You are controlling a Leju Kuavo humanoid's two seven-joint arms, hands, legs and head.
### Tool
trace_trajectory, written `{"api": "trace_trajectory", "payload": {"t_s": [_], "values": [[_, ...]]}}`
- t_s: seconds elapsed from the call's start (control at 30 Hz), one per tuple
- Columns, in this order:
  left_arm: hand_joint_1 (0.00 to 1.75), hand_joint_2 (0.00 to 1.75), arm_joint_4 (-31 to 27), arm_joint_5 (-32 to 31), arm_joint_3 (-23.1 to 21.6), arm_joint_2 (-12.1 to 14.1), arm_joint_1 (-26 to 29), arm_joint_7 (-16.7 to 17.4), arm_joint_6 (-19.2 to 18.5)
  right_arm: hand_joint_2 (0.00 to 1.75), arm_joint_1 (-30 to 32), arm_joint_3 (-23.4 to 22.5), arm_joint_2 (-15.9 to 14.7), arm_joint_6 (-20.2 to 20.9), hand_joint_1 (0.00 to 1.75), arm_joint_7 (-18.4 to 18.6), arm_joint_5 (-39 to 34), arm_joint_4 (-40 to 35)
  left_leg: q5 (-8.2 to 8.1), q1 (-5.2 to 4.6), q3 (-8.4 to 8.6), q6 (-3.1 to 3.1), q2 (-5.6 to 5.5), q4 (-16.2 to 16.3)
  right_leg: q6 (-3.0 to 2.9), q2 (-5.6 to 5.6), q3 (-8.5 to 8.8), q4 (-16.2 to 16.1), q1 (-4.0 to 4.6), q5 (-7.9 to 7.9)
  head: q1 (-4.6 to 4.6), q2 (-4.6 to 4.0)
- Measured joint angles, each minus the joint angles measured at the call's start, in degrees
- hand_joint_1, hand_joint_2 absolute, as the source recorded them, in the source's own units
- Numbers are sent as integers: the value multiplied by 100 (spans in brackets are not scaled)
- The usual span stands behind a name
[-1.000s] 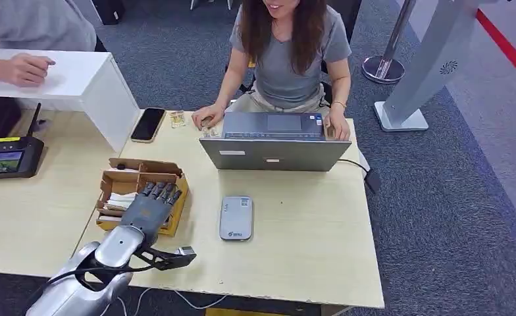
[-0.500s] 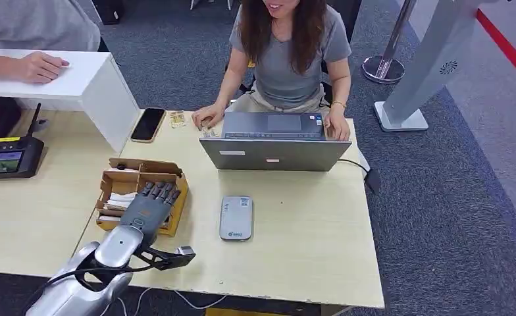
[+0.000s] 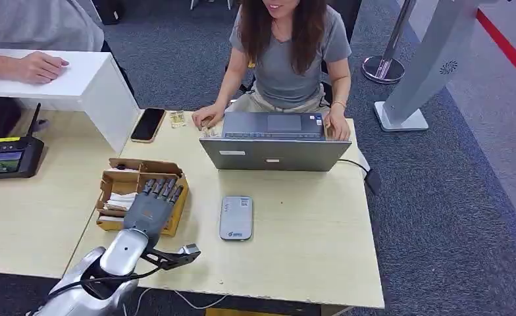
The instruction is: Pass the card to the sensor for recognition and then transmit it.
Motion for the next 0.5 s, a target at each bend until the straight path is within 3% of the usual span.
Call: {"api": "trace_trajectory", "payload": {"t_s": [0.5], "values": [[0, 175, -505, -151, 57, -76, 516, -122, 157, 0, 57, -155, 11, 0, 0, 13, 0, -42, -1, 1, 0, 0, 1, 0, 0, 1, -1, 0, 0, 0, 0, 0]]}}
